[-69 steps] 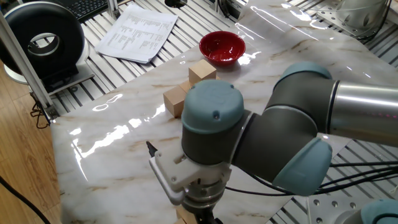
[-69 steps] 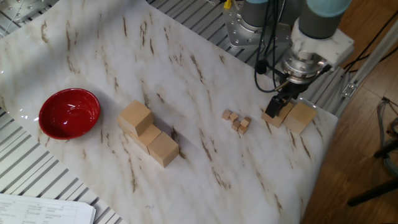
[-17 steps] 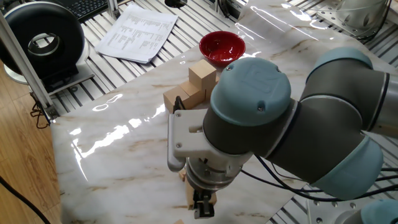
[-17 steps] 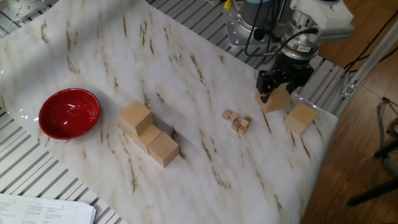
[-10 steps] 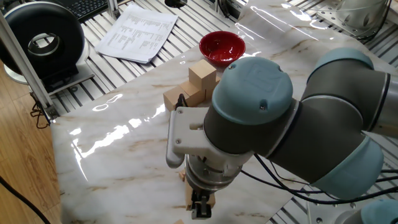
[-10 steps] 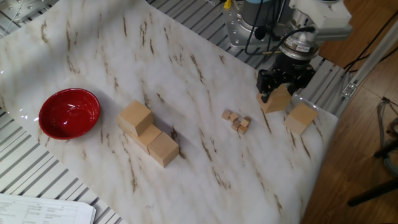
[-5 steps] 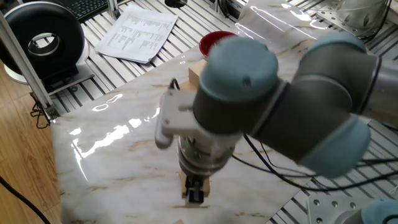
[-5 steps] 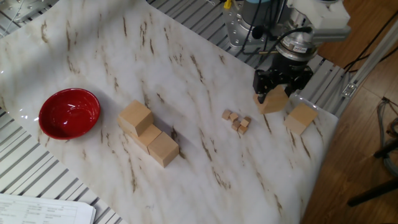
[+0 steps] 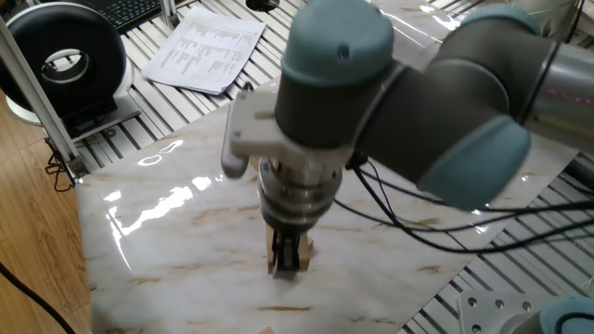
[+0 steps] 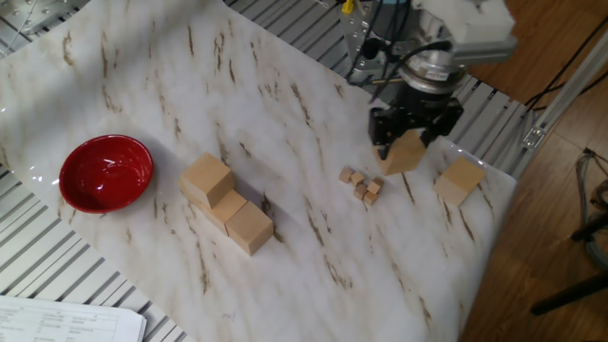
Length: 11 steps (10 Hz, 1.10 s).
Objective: Stack the blocks into a pyramid shape
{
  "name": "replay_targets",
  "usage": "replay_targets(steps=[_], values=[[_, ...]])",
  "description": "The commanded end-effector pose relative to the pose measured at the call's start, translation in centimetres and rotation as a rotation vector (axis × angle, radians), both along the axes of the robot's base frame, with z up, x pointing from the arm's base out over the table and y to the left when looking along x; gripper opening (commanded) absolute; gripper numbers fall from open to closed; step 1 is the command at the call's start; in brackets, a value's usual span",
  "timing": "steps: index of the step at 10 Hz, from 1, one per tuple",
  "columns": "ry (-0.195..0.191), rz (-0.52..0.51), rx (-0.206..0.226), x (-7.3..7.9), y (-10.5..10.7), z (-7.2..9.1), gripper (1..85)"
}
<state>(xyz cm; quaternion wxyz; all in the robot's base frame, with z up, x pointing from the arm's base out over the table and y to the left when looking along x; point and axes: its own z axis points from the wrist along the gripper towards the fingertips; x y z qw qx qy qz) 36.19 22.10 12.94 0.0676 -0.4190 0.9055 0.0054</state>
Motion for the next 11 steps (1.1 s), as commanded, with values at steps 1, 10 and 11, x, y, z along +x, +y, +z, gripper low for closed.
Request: replay_targets(steps=[1, 10, 11], values=[[0.012, 0.039, -0.003, 2.1, -2.0, 0.1, 1.0], [0.069, 0.156, -0.03, 4.0, -5.1, -2.7, 1.0], [0.081, 0.155, -0.028, 3.7, -5.0, -2.7, 1.0]])
